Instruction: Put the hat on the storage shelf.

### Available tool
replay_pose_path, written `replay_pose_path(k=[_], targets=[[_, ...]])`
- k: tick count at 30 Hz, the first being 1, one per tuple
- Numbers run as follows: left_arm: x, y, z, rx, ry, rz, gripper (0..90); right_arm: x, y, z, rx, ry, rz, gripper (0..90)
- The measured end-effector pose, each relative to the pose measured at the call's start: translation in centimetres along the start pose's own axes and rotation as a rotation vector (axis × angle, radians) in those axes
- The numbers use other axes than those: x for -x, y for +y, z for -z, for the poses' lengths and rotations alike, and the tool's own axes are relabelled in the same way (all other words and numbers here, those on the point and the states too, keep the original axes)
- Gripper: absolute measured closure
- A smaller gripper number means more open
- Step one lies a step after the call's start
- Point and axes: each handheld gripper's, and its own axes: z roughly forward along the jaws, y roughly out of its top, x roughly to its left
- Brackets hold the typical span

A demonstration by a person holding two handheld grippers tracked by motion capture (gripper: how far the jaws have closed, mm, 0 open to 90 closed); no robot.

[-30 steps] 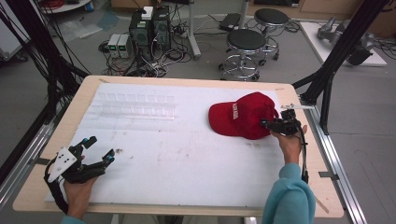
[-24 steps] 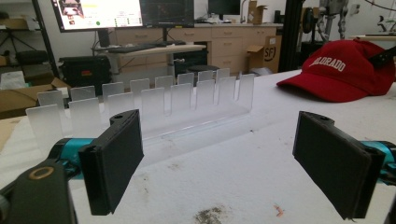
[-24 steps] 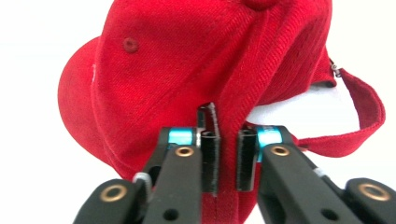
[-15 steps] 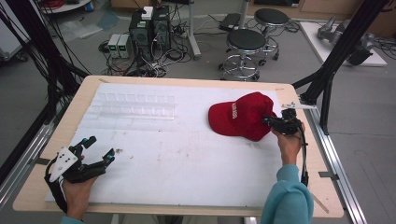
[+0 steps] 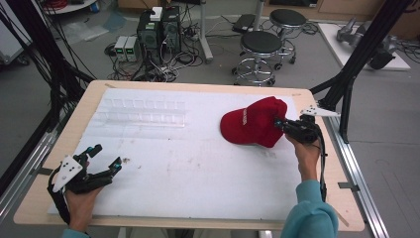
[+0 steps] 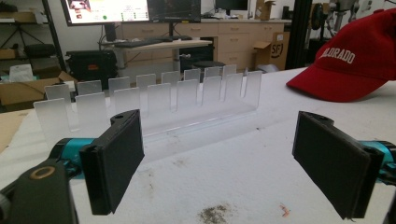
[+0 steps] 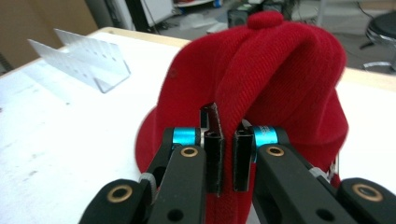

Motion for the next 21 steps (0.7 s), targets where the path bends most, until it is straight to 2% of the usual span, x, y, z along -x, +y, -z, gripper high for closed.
replay_pose_path(k=[3, 8, 9, 10, 13, 15, 16, 21], targets=[[0.0, 0.0, 0.0, 0.000, -0.002, 0.004, 17.1, -0.4, 0.2, 0.1, 0.022, 0.027, 0.016, 87.1], [0.0, 0.1, -0.2, -0.017, -0.010, 0.004, 18.2, -2.7, 1.2, 0.1, 0.062, 0.117, 0.078, 87.1], [-0.1, 0.1, -0.2, -0.024, -0.012, 0.002, 18.2, -3.1, 1.4, 0.1, 0.060, 0.130, 0.090, 87.1], [0.0, 0.2, -0.3, -0.034, -0.027, 0.028, 18.2, -3.7, 1.7, 0.1, 0.063, 0.144, 0.108, 87.1], [0.1, 0.4, -0.5, -0.047, -0.038, 0.026, 18.2, -5.2, 2.4, 0.1, 0.076, 0.192, 0.157, 87.1], [0.2, 0.6, -0.6, -0.052, -0.042, 0.025, 18.2, -5.6, 2.7, 0.1, 0.078, 0.207, 0.171, 87.1], [0.3, 0.8, -0.7, -0.053, -0.050, 0.030, 18.2, -6.5, 3.1, 0.0, 0.076, 0.229, 0.195, 87.1], [0.6, 1.3, -0.9, -0.070, -0.070, 0.028, 18.2, -8.1, 3.9, -0.2, 0.074, 0.268, 0.219, 87.1]])
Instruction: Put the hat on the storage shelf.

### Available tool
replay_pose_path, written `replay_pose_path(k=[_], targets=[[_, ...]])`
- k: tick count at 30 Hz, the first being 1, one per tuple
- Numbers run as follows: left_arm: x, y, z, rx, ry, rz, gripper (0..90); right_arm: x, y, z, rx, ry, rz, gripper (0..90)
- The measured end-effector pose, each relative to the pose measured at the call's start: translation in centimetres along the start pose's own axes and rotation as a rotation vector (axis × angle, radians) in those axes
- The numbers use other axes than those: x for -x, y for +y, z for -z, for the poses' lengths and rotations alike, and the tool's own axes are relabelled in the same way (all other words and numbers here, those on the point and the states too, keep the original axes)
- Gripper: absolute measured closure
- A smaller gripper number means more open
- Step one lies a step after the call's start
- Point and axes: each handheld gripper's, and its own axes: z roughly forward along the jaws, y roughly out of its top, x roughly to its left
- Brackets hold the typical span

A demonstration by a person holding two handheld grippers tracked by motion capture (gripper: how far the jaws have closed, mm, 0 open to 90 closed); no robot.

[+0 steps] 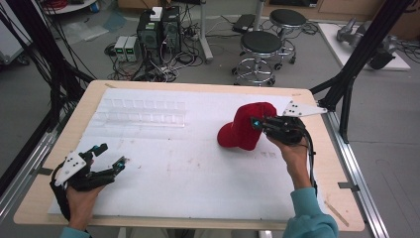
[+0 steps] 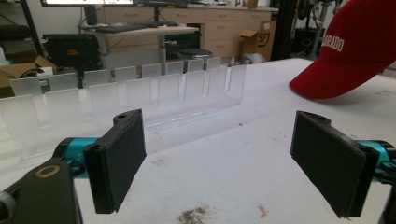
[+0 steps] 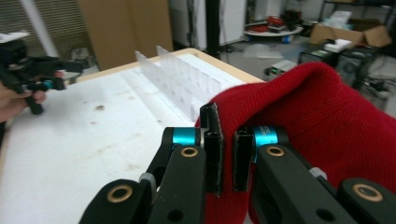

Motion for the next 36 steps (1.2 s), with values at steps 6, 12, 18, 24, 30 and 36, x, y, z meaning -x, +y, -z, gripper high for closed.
replay_pose_path(k=[6, 12, 18, 24, 30, 36], targets=[[0.4, 1.1, -0.3, 0.001, -0.045, 0.017, 18.2, -2.4, 1.8, -1.6, 0.022, 0.119, 0.051, 87.1], [1.0, 2.5, -0.7, 0.005, -0.103, 0.011, 18.2, -4.4, 3.4, -3.4, 0.040, 0.252, 0.077, 87.1], [1.1, 3.4, -0.8, 0.006, -0.121, 0.009, 18.2, -6.4, 4.6, -5.0, 0.032, 0.340, 0.125, 87.1], [1.8, 4.9, -1.3, 0.000, -0.186, -0.002, 18.6, -8.4, 5.5, -7.2, -0.022, 0.406, 0.185, 87.0], [2.7, 6.2, -2.5, -0.010, -0.272, 0.000, 19.5, -8.9, 5.4, -7.8, -0.036, 0.437, 0.200, 87.1], [3.8, 7.8, -4.7, -0.053, -0.403, 0.024, 19.6, -9.0, 5.4, -7.6, -0.050, 0.472, 0.228, 87.0]])
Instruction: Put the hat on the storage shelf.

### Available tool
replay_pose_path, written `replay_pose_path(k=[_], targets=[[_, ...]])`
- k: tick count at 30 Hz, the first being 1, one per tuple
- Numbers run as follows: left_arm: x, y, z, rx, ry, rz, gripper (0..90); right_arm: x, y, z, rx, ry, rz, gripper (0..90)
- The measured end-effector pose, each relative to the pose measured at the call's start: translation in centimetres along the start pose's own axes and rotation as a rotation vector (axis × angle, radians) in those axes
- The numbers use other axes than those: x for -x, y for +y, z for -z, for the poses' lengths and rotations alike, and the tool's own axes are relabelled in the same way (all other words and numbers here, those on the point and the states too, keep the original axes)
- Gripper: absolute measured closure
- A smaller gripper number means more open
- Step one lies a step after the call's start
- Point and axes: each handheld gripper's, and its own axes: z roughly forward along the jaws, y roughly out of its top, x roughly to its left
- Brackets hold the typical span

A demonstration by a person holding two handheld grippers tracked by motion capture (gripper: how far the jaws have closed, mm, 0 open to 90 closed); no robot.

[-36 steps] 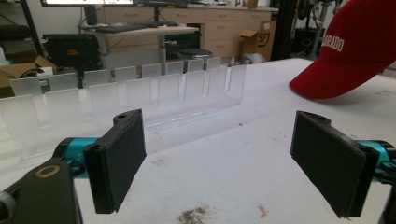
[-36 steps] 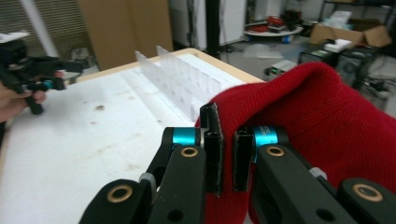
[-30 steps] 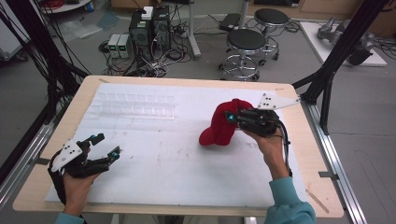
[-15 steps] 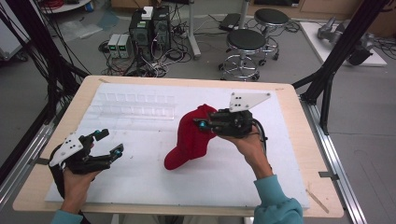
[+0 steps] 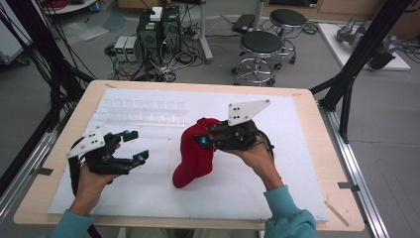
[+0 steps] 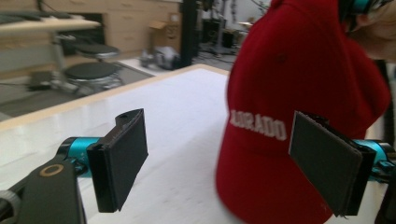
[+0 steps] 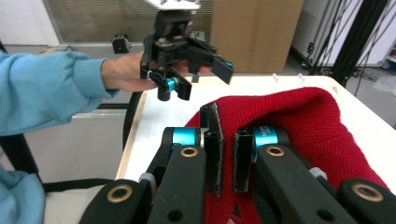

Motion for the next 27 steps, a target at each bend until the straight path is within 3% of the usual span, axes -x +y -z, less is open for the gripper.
replay_pose_path(k=[11, 21, 27], targets=[[0.4, 2.1, -3.9, -0.053, -0.110, -0.010, 22.0, -0.2, -0.1, 0.0, -0.011, 0.032, 0.013, 87.0], [0.2, 3.0, -7.5, -0.062, -0.327, 0.022, 23.6, -0.1, -0.2, 0.1, -0.021, 0.050, 0.023, 87.0], [0.6, 3.3, -8.9, -0.078, -0.363, 0.009, 24.0, -0.2, -0.2, 0.0, -0.031, 0.056, 0.024, 87.0]])
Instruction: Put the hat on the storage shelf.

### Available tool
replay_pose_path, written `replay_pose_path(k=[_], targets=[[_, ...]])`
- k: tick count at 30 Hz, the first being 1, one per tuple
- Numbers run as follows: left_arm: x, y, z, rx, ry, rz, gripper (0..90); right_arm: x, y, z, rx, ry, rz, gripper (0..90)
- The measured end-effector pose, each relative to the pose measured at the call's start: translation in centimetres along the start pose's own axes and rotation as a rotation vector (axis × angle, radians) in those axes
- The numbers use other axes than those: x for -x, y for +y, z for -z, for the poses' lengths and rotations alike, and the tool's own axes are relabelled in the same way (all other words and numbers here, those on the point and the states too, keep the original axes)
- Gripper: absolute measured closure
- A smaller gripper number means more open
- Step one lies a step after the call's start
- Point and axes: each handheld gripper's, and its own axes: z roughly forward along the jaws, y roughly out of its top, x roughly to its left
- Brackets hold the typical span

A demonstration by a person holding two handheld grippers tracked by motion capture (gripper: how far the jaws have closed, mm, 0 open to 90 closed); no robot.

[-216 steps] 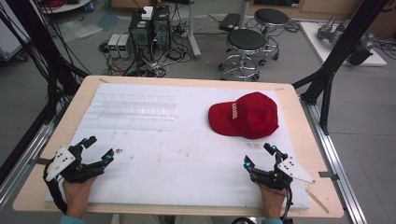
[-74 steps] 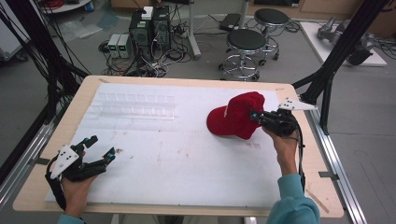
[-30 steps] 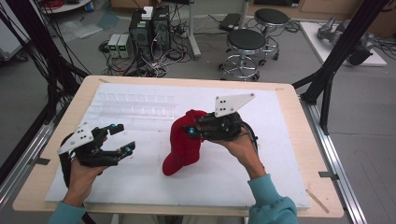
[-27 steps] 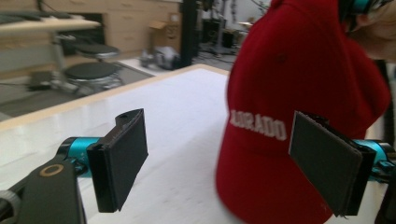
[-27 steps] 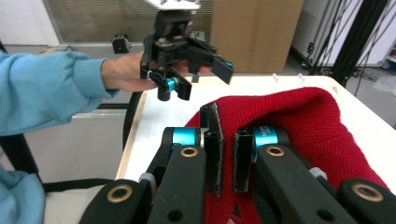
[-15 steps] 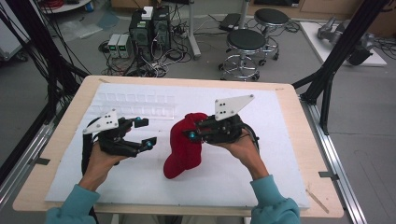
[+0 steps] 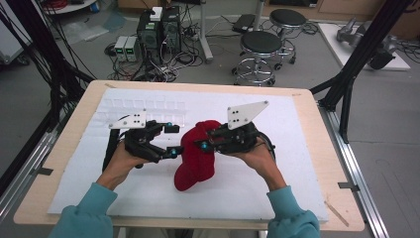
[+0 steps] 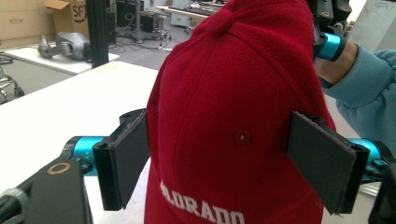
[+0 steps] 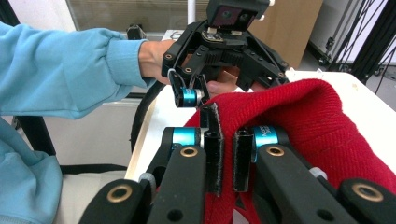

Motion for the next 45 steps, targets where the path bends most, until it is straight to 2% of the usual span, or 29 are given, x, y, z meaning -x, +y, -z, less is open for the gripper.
replay_pose_path(k=[8, 11, 14, 16, 20, 23, 27, 28, 33, 34, 39, 40, 44, 45], targets=[[-0.3, -0.3, -1.4, -0.029, -0.039, 0.028, 22.4, 0.0, -0.1, 0.1, -0.013, 0.007, 0.004, 87.0], [-0.5, -0.6, -2.0, -0.062, -0.051, 0.027, 22.3, 0.0, -0.2, 0.1, -0.015, 0.010, 0.007, 87.0], [-0.6, -0.8, -2.3, -0.070, -0.059, 0.021, 24.7, 0.1, -0.2, 0.1, -0.016, 0.010, 0.002, 87.0], [-0.6, -0.8, -2.5, -0.067, -0.062, 0.012, 29.3, 0.2, -0.3, 0.1, -0.017, 0.009, 0.002, 87.0], [-0.5, -0.9, -2.6, -0.076, -0.070, -0.017, 44.6, 0.4, -0.4, 0.2, -0.016, 0.002, -0.007, 86.8], [-0.3, -0.8, -2.6, -0.092, -0.046, -0.048, 52.4, 0.4, -0.6, 0.2, -0.015, -0.011, -0.011, 86.6], [-0.1, -0.8, -2.7, -0.103, -0.035, -0.046, 61.3, 0.6, -1.0, 0.3, -0.011, -0.024, -0.030, 85.9], [0.0, -0.8, -2.6, -0.118, -0.030, -0.050, 64.8, 0.6, -1.1, 0.3, -0.009, -0.029, -0.032, 85.8], [0.5, -0.8, -2.8, -0.142, -0.021, -0.087, 81.5, 0.6, -1.1, 0.1, -0.036, -0.059, -0.039, 85.2], [0.7, -0.9, -2.8, -0.148, -0.004, -0.089, 83.6, 0.6, -1.2, 0.0, -0.042, -0.064, -0.040, 85.1], [0.9, -0.9, -2.8, -0.148, 0.025, -0.051, 86.4, 0.6, -1.3, 0.0, -0.040, -0.080, -0.052, 82.1], [1.0, -0.9, -2.8, -0.155, 0.026, -0.060, 86.4, 0.6, -1.3, 0.1, -0.034, -0.082, -0.056, 81.5], [1.1, -0.8, -2.8, -0.163, 0.029, -0.054, 86.6, 0.7, -1.6, 0.2, -0.010, -0.079, -0.071, 77.9], [1.1, -0.8, -2.9, -0.160, 0.032, -0.052, 86.6, 0.7, -1.8, 0.2, 0.002, -0.080, -0.080, 70.4]])
